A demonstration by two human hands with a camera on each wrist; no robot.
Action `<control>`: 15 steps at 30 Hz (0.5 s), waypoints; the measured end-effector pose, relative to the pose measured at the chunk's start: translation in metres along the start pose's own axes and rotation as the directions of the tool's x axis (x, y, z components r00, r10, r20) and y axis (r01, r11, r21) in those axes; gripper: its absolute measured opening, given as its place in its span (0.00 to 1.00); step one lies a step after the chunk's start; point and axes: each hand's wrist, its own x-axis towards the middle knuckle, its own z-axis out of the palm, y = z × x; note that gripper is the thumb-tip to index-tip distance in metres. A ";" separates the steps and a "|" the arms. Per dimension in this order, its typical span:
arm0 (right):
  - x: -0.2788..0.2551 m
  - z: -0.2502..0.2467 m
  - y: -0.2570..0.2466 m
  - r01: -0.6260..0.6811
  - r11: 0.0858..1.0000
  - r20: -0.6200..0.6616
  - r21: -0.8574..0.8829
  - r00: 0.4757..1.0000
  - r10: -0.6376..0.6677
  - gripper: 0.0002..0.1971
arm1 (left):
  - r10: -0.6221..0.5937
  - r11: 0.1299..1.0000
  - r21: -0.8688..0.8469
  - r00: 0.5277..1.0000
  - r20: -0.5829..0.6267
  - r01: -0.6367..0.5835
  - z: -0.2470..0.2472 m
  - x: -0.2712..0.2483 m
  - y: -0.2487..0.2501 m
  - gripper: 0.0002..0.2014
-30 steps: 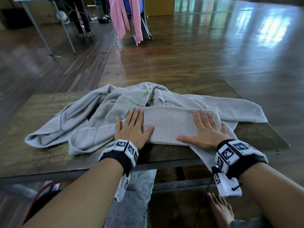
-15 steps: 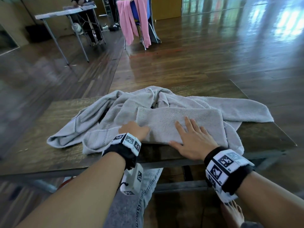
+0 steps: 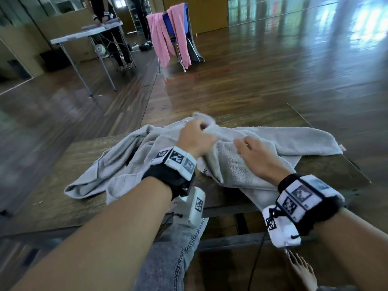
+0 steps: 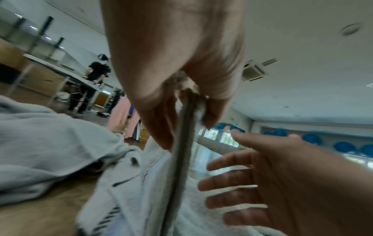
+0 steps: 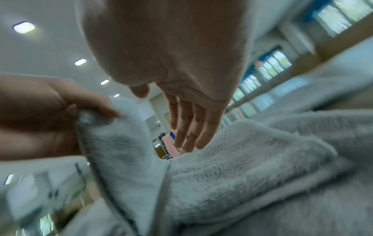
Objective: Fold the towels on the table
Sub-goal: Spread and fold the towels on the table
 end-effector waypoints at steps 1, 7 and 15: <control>0.002 -0.005 0.000 -0.057 0.980 -0.008 0.190 0.998 0.059 0.30 | 0.059 0.995 -0.081 0.994 0.091 -0.052 0.007 -0.002 0.013 0.07; 0.006 -0.031 0.024 -0.314 0.746 0.078 0.588 0.939 0.334 0.13 | 0.155 0.983 -0.140 0.955 0.254 -0.122 0.063 -0.013 0.018 0.16; -0.007 -0.037 0.049 -0.341 0.919 -0.085 0.199 0.928 0.363 0.06 | 0.205 0.967 0.092 0.941 0.268 -0.237 0.091 -0.019 -0.023 0.19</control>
